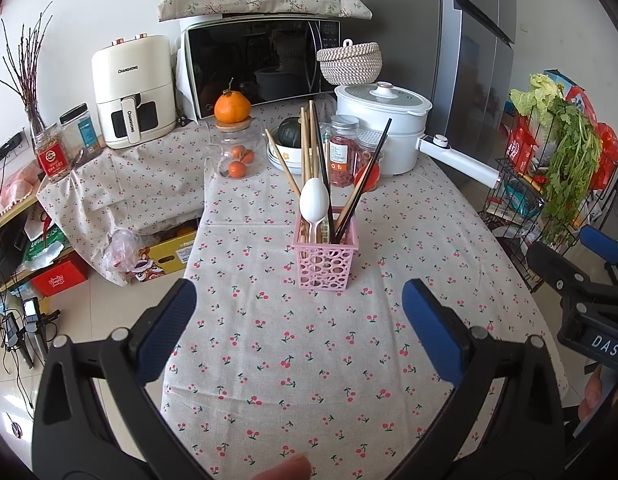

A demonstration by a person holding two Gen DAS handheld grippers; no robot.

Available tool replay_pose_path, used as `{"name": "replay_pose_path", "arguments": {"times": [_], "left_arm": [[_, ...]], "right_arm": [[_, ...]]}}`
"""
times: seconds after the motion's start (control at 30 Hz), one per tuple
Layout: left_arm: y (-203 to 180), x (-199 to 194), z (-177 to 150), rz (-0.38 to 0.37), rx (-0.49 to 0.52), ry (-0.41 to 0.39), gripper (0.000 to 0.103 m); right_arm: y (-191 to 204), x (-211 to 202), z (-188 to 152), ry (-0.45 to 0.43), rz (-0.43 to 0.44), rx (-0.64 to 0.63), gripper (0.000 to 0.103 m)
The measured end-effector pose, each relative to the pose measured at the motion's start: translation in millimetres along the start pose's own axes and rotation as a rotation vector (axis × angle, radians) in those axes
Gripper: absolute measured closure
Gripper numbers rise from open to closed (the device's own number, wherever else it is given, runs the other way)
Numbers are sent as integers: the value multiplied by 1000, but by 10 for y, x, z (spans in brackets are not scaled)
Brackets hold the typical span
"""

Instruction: Organize utensils

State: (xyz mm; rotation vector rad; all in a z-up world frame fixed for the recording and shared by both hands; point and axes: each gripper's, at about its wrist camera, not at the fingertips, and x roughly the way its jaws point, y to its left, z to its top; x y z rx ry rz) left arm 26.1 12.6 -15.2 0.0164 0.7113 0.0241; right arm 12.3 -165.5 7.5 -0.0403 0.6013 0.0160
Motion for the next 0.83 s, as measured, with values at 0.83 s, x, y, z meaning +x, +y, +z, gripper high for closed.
{"name": "replay_pose_path", "arguments": {"times": [0.83], "left_arm": [[21,-7,2,12,-4,-2,1]], "right_arm": [[5,37,-31,14,-2,4,0]]}}
